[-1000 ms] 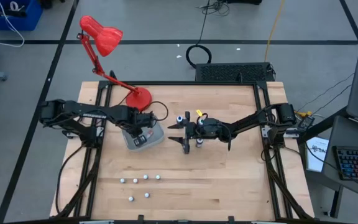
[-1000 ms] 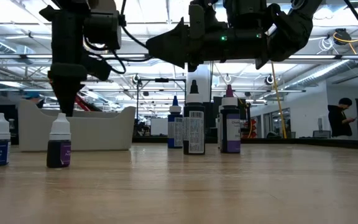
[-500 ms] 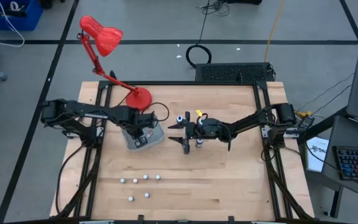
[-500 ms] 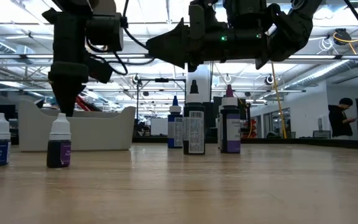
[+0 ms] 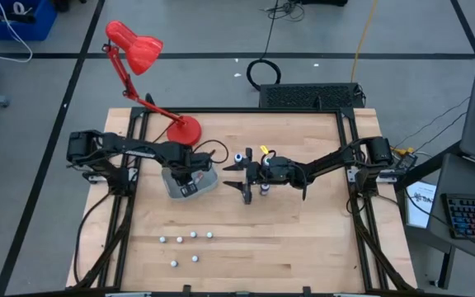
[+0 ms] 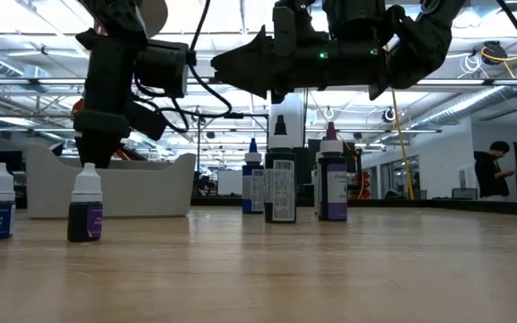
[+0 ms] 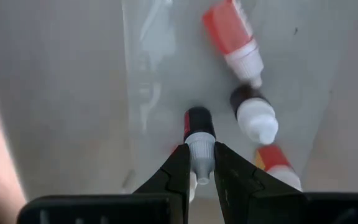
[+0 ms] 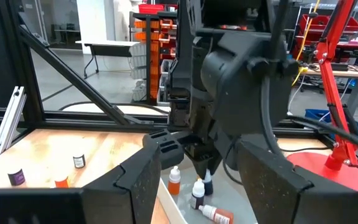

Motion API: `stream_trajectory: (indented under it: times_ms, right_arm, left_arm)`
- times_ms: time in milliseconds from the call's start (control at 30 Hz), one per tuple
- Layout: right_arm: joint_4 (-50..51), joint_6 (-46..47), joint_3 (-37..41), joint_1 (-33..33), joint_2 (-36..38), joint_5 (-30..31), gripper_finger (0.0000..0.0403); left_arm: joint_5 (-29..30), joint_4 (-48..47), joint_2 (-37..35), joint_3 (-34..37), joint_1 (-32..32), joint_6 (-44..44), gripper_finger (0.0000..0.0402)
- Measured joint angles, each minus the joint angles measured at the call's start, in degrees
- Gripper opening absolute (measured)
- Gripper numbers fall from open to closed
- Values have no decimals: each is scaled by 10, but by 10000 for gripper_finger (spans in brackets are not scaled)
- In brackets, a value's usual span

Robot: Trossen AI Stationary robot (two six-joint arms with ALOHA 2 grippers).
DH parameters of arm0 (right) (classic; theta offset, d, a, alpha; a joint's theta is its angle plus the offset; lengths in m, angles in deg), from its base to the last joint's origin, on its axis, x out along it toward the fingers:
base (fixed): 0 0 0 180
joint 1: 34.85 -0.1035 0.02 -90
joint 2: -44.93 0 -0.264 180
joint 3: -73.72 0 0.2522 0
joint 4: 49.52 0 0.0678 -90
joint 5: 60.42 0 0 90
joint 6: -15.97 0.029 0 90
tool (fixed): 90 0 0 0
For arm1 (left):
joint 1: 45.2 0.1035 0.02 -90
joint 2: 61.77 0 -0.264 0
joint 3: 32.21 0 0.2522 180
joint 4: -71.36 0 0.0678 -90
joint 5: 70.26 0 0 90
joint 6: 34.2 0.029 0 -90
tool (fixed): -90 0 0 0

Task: Pick & Place food coloring
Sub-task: Put the top small black coloring bottle into the gray container

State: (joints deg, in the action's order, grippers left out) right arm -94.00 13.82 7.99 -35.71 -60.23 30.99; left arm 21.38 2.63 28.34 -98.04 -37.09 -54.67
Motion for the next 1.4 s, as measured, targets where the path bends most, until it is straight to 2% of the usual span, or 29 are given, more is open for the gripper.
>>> stream_trajectory:
  times_ms: [233,500,1400]
  right_arm:
    - [2,0,0,0,0,0,196]
    - [3,0,0,0,0,0,196]
    - [3,0,0,0,0,0,196]
  left_arm:
    - [0,6,7,1,0,8,54]
    - [2,12,0,3,0,8,81]
    - [-1,14,1,3,0,12,88]
